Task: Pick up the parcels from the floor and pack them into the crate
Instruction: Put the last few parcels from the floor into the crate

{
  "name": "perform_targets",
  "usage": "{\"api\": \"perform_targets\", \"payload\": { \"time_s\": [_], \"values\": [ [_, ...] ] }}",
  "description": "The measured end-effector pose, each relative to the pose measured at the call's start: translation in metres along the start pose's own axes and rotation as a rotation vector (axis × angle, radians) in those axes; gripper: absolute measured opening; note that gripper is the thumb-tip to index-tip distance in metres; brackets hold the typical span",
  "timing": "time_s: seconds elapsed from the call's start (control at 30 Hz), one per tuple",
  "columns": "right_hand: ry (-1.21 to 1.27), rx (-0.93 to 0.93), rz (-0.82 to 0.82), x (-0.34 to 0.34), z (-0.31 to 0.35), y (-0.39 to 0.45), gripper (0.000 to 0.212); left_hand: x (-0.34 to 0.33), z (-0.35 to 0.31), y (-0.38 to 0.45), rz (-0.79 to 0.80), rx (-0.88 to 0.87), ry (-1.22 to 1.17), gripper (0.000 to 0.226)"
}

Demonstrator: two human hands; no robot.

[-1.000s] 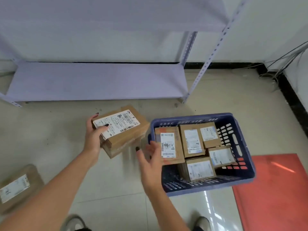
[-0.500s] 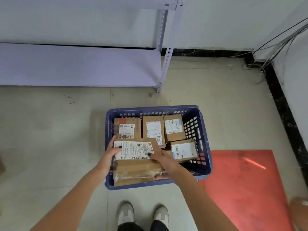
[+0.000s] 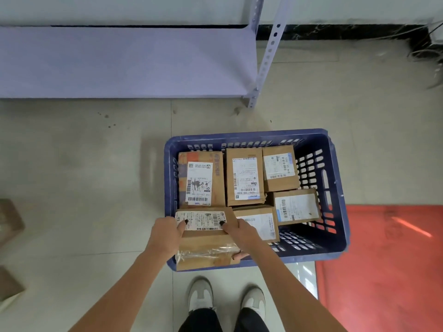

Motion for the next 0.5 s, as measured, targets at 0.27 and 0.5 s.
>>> {"api": "perform_targets", "payload": {
  "time_s": [0.27, 0.5],
  "values": [
    [0.045, 0.113, -0.086, -0.006, 0.001, 0.013, 0.042, -0.008, 0.009, 0.007, -0.065, 0.005, -0.136, 0.023],
    [0.223, 0.21, -0.079, -0.016, -0.013, 0.012, 0.061, -0.009, 0.021, -0.015, -0.207, -0.068, -0.361, 0.042]
  ]
}}
Point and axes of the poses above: each hand's wrist, its own y-axis towards the middle knuckle, its own x-axis out of the back of the hand, z = x × y, the point moved 10 cm from there along y, towards the middle knuckle, and after that the axes turned 11 degrees about -x, right-handed, at the moved point
